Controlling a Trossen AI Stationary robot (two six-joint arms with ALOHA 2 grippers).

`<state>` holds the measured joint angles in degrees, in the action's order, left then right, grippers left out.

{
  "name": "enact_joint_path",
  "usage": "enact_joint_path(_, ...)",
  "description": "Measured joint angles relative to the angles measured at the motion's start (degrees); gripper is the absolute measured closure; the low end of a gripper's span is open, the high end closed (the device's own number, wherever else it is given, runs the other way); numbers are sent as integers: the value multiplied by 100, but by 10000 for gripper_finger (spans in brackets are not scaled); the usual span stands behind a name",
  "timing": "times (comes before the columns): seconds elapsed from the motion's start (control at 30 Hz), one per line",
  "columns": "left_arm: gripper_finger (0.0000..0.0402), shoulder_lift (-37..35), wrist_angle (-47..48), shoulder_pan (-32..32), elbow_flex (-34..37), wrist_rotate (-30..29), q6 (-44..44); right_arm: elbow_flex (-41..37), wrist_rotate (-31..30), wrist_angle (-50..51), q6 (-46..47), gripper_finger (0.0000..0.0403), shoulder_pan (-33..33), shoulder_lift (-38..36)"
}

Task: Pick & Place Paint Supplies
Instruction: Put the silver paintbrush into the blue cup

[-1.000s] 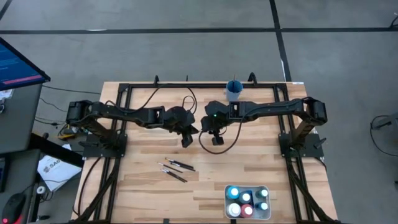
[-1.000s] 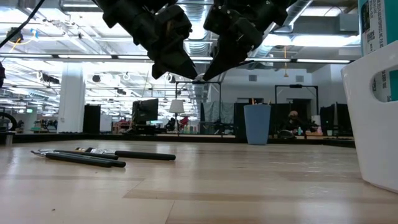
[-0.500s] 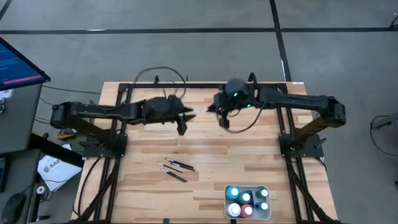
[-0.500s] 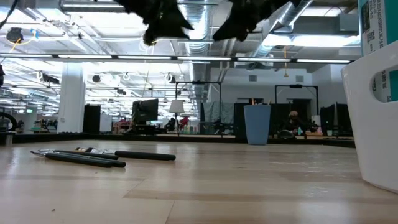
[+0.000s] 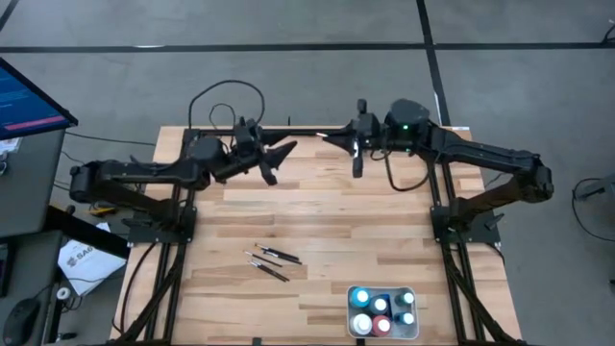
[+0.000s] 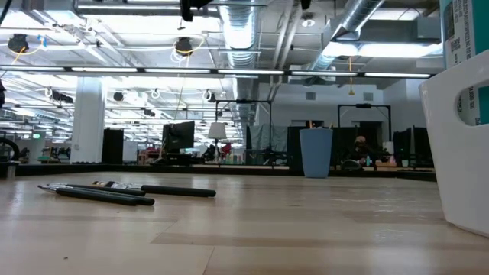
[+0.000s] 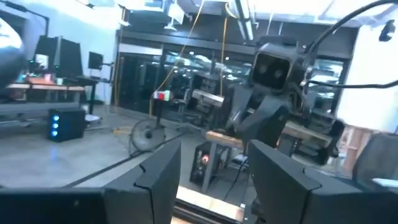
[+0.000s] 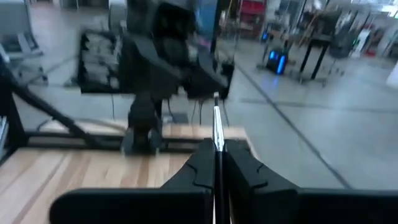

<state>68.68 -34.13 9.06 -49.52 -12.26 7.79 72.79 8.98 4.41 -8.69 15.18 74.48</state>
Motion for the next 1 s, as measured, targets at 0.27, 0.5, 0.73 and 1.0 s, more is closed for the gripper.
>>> enact_joint_path(0.27,221,335,-1067,201,143,814,151,-2,49,-920,184,397,-55,276)
enact_joint_path(0.5,221,460,-1121,201,143,974,199,-4,176,-1541,275,396,-139,696)
enact_joint_path(0.73,225,458,-1241,201,143,974,212,-4,175,-1640,276,396,-132,739)
enact_joint_path(1.0,225,458,-1490,201,143,975,210,-4,294,-1712,276,395,-157,739)
